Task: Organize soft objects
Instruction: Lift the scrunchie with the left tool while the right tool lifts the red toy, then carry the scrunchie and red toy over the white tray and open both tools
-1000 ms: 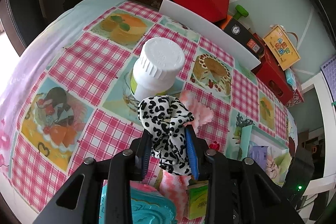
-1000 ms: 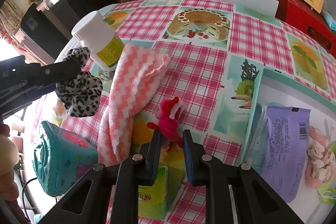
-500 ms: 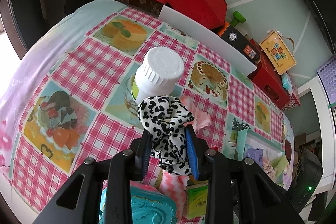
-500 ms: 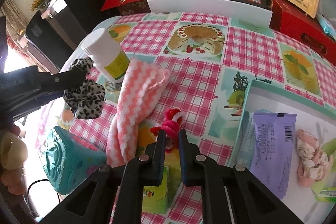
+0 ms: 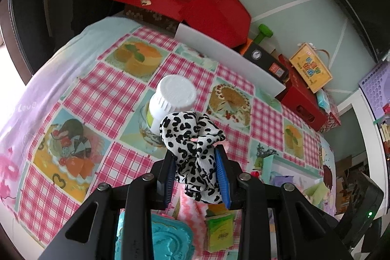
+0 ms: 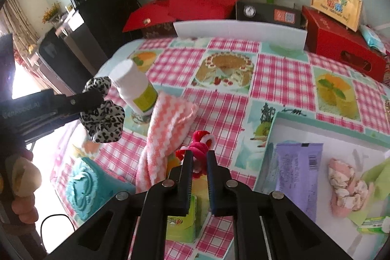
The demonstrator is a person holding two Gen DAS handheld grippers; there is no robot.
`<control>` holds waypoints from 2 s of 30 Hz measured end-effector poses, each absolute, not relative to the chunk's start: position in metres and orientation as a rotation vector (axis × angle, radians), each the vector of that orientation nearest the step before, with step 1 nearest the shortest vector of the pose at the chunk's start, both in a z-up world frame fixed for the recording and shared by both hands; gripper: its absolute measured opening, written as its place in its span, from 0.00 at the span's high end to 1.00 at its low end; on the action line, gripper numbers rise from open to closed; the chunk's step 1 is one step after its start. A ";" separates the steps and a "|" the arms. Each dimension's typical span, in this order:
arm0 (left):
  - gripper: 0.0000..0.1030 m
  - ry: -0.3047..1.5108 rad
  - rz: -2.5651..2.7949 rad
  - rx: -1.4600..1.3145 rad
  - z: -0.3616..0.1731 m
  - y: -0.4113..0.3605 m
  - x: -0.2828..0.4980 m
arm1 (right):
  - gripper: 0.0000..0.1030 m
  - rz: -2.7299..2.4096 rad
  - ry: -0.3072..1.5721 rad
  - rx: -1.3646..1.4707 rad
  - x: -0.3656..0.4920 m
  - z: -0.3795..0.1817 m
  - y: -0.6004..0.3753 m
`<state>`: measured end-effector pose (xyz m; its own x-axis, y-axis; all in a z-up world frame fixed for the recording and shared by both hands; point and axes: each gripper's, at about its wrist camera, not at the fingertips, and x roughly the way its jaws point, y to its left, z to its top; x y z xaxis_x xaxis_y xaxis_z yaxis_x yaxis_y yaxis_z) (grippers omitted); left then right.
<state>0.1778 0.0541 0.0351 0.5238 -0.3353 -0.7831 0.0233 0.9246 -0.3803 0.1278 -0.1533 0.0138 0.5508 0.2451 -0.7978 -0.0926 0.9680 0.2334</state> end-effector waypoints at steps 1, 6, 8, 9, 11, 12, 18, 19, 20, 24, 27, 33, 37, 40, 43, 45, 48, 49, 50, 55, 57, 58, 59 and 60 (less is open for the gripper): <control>0.69 0.994 -0.226 -0.340 0.038 0.053 0.177 | 0.89 0.195 0.954 0.177 0.126 0.018 -0.157; 0.69 0.964 -0.270 -0.314 0.051 0.037 0.170 | 0.89 0.151 0.896 0.207 0.116 0.036 -0.180; 0.69 0.961 -0.293 -0.305 0.053 0.029 0.168 | 0.89 0.124 0.874 0.223 0.111 0.042 -0.192; 0.69 0.960 -0.299 -0.298 0.054 0.025 0.167 | 0.89 0.107 0.862 0.233 0.108 0.046 -0.200; 0.69 0.958 -0.312 -0.274 0.056 0.014 0.165 | 0.89 0.075 0.842 0.251 0.103 0.050 -0.215; 0.69 0.958 -0.318 -0.263 0.057 0.009 0.164 | 0.89 0.056 0.833 0.262 0.100 0.053 -0.224; 0.69 0.963 -0.387 -0.184 0.060 -0.032 0.154 | 0.89 -0.048 0.793 0.319 0.083 0.061 -0.273; 0.69 0.965 -0.400 -0.172 0.060 -0.038 0.152 | 0.89 -0.062 0.786 0.328 0.079 0.062 -0.280; 0.69 0.967 -0.418 -0.156 0.060 -0.048 0.149 | 0.89 -0.081 0.778 0.340 0.075 0.063 -0.289; 0.69 0.974 -0.471 -0.097 0.060 -0.077 0.139 | 0.89 -0.134 0.755 0.377 0.061 0.065 -0.314; 0.69 0.986 -0.513 -0.053 0.056 -0.099 0.132 | 0.89 -0.170 0.739 0.401 0.051 0.067 -0.331; 0.69 1.025 -0.589 0.018 0.044 -0.137 0.118 | 0.89 -0.204 0.740 0.433 0.043 0.063 -0.350; 0.69 1.054 -0.624 0.059 0.035 -0.156 0.111 | 0.89 -0.221 0.769 0.428 0.045 0.057 -0.351; 0.69 1.081 -0.648 0.077 0.026 -0.165 0.108 | 0.89 -0.237 0.817 0.415 0.050 0.048 -0.349; 0.69 1.102 -0.672 0.086 0.018 -0.175 0.106 | 0.89 -0.248 0.851 0.408 0.055 0.041 -0.347; 0.69 1.113 -0.689 0.082 0.014 -0.179 0.106 | 0.89 -0.249 0.863 0.405 0.056 0.037 -0.347; 0.69 1.131 -0.704 0.076 0.007 -0.185 0.107 | 0.89 -0.253 0.874 0.401 0.056 0.035 -0.346; 0.69 1.136 -0.706 0.079 0.005 -0.187 0.107 | 0.89 -0.255 0.878 0.398 0.057 0.035 -0.345; 0.68 1.141 -0.708 0.080 0.003 -0.188 0.107 | 0.89 -0.256 0.880 0.397 0.057 0.034 -0.345; 0.57 1.147 -0.700 0.068 0.001 -0.187 0.109 | 0.89 -0.259 0.888 0.402 0.057 0.033 -0.347; 0.56 1.140 -0.698 0.067 0.003 -0.186 0.110 | 0.89 -0.260 0.891 0.401 0.058 0.033 -0.346; 0.54 1.139 -0.696 0.067 0.004 -0.185 0.110 | 0.89 -0.261 0.894 0.401 0.058 0.032 -0.346; 0.54 1.137 -0.694 0.067 0.005 -0.185 0.110 | 0.89 -0.261 0.896 0.399 0.059 0.032 -0.345; 0.54 1.138 -0.693 0.067 0.005 -0.185 0.111 | 0.89 -0.261 0.899 0.396 0.059 0.032 -0.345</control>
<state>0.1107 -0.1850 0.0046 0.2367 -0.4724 -0.8490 0.5380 0.7914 -0.2903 0.0591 -0.3449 0.0317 0.5979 -0.0551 -0.7997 0.3816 0.8969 0.2235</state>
